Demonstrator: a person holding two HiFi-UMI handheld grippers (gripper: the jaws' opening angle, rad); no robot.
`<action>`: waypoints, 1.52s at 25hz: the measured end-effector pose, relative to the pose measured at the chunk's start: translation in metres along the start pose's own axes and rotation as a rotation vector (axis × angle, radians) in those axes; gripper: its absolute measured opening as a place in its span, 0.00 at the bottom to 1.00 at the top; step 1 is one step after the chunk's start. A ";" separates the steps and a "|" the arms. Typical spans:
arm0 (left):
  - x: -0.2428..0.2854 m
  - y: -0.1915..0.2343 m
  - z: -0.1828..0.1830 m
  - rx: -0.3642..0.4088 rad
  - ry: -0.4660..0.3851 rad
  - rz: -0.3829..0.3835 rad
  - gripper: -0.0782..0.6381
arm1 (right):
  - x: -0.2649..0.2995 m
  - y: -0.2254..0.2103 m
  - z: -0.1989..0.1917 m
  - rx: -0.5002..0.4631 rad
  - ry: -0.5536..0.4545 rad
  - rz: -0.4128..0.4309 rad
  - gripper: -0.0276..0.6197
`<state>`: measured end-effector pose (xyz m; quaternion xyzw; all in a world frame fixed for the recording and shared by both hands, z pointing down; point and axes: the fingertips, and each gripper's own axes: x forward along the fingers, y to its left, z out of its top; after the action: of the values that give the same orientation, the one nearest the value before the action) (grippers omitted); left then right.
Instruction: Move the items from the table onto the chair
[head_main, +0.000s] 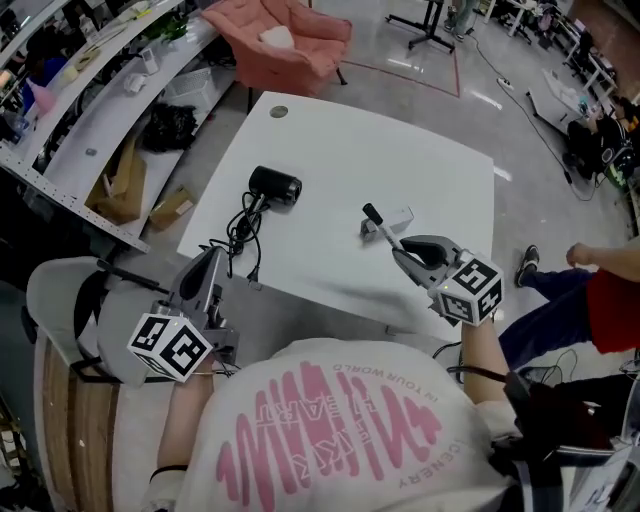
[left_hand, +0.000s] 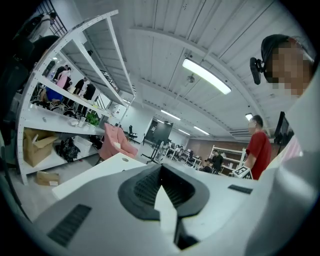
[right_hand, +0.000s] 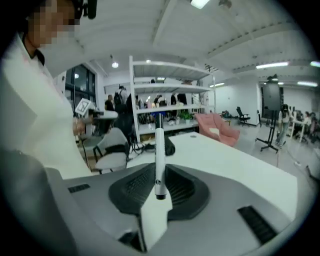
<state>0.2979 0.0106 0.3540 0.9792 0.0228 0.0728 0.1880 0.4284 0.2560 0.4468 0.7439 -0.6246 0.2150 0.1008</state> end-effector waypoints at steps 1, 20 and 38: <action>-0.004 0.000 0.001 -0.003 -0.005 0.002 0.12 | 0.002 0.009 0.017 0.032 -0.072 0.016 0.16; -0.328 0.051 -0.007 -0.089 -0.186 0.445 0.12 | 0.094 0.289 0.150 0.087 -0.345 0.599 0.16; -0.592 0.100 -0.066 -0.205 -0.394 0.913 0.12 | 0.213 0.523 0.135 -0.095 -0.103 0.973 0.16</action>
<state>-0.2957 -0.1003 0.3727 0.8609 -0.4509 -0.0369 0.2328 -0.0269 -0.0931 0.3601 0.3700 -0.9131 0.1712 -0.0088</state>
